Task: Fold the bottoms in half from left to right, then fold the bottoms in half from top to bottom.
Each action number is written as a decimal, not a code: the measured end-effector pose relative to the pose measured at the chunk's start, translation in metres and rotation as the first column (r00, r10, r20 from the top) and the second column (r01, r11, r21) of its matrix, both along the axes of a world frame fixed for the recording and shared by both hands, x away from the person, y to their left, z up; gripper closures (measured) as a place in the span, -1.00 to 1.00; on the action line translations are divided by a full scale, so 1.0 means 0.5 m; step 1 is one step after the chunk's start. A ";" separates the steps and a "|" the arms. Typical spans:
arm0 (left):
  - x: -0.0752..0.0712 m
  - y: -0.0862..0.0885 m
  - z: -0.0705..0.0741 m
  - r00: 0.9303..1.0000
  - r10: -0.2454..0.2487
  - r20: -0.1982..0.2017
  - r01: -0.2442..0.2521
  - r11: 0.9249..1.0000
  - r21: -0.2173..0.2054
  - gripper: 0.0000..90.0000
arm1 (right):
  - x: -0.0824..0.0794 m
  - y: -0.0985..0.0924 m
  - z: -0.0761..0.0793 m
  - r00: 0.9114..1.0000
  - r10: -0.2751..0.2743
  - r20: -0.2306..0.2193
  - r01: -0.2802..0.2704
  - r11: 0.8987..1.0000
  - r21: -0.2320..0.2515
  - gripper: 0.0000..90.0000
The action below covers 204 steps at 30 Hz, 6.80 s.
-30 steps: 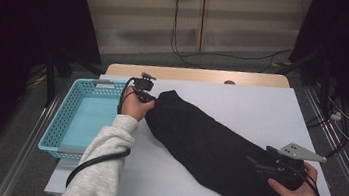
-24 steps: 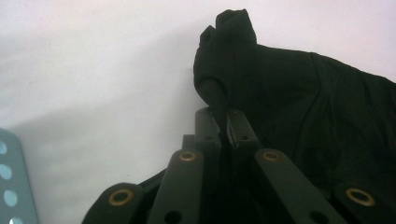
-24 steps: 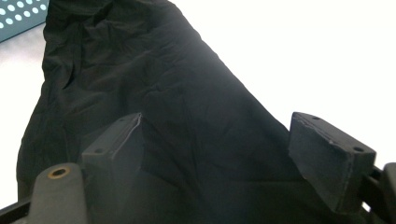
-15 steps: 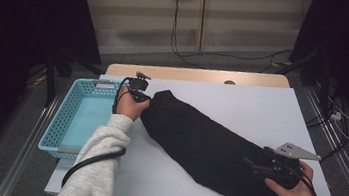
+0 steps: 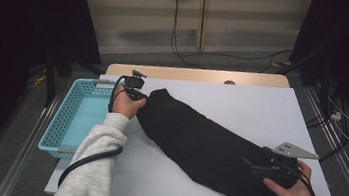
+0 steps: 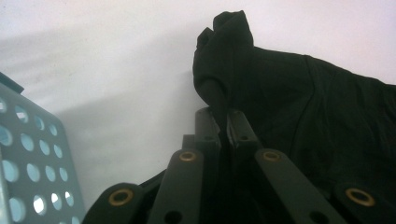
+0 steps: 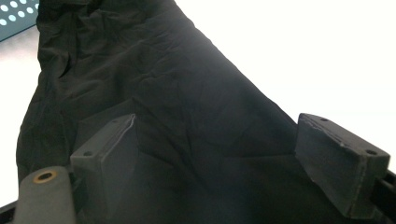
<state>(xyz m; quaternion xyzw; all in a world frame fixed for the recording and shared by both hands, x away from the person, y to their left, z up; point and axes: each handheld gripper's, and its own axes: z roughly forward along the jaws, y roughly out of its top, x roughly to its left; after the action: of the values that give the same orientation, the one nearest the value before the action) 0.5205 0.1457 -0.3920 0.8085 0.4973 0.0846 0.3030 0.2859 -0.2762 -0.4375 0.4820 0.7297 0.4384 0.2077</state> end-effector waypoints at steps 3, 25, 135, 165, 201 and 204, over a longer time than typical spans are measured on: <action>0.003 0.001 0.003 1.000 0.004 0.000 -0.004 1.000 0.001 0.90 | 0.000 0.002 0.002 1.000 0.000 0.003 0.000 1.000 -0.011 -0.69; 0.018 0.036 0.046 0.998 0.043 0.041 -0.044 0.999 0.024 0.90 | 0.001 0.000 0.003 1.000 0.007 0.005 -0.007 1.000 -0.007 -0.69; -0.149 -0.194 0.007 0.967 -0.250 0.059 0.256 0.956 -0.145 0.89 | 0.000 0.014 0.003 0.999 0.034 -0.002 -0.034 0.999 -0.019 -0.68; -0.172 -0.213 0.005 0.946 -0.318 0.067 0.325 0.926 -0.193 0.89 | 0.000 0.015 -0.001 0.999 0.037 -0.007 -0.037 0.999 -0.025 -0.68; -0.228 -0.292 0.005 0.910 -0.404 0.096 0.415 0.880 -0.232 0.87 | 0.003 0.019 -0.007 0.999 0.038 -0.013 -0.038 0.999 -0.032 -0.68; -0.243 -0.313 -0.003 0.883 -0.459 0.102 0.469 0.847 -0.250 0.78 | 0.003 0.020 -0.007 0.999 0.042 -0.017 -0.042 0.998 -0.035 -0.68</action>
<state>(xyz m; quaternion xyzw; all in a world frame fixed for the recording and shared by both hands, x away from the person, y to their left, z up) 0.3987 -0.0108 -0.3933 0.8544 0.2880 -0.0433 0.4302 0.2873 -0.2660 -0.4410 0.4663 0.7490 0.4256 0.2010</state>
